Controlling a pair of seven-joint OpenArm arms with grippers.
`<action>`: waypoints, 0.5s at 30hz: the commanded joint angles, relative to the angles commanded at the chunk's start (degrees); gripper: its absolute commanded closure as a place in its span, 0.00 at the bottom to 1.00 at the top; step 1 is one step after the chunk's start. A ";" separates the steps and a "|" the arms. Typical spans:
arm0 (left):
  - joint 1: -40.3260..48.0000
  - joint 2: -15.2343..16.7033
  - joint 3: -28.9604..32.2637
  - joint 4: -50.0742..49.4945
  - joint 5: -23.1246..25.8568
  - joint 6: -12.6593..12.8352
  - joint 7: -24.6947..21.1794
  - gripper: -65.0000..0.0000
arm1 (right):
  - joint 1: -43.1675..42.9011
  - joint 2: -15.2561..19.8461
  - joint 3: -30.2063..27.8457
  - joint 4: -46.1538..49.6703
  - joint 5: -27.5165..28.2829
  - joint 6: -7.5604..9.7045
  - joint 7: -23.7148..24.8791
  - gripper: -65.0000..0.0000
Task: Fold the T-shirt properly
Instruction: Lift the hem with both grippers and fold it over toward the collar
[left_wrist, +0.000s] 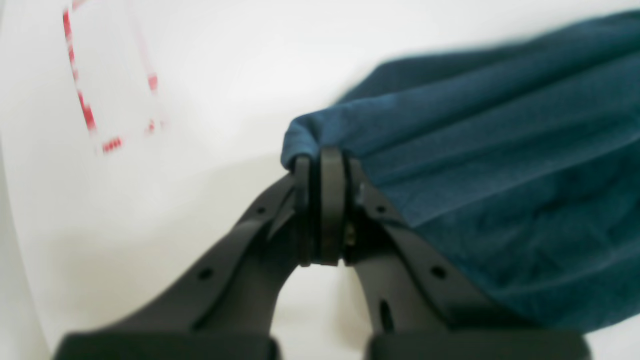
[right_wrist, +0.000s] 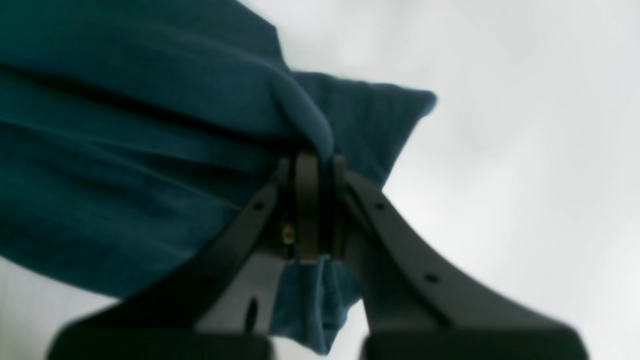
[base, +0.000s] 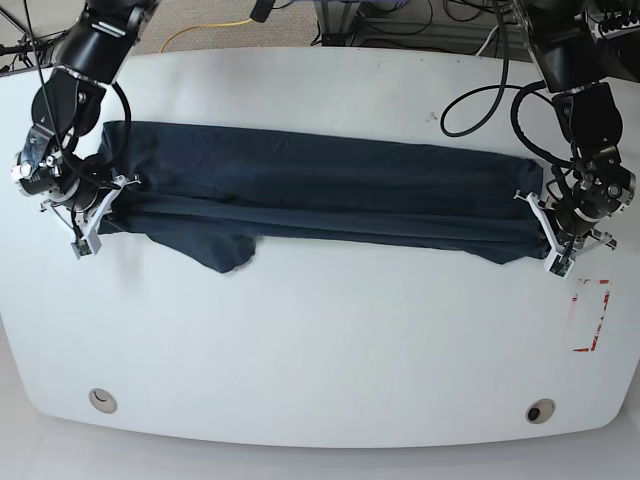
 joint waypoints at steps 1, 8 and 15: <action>0.35 0.00 0.00 0.00 0.18 0.00 0.00 1.00 | -0.97 0.00 0.00 0.09 0.00 0.00 0.00 0.98; 2.29 -2.20 2.02 0.09 0.09 0.00 0.18 0.98 | -2.64 -1.41 2.02 0.00 -0.79 0.00 0.09 0.90; 1.41 -2.37 2.02 1.93 0.00 0.00 7.91 0.52 | -2.46 -1.49 8.79 3.96 -0.53 0.00 -1.14 0.21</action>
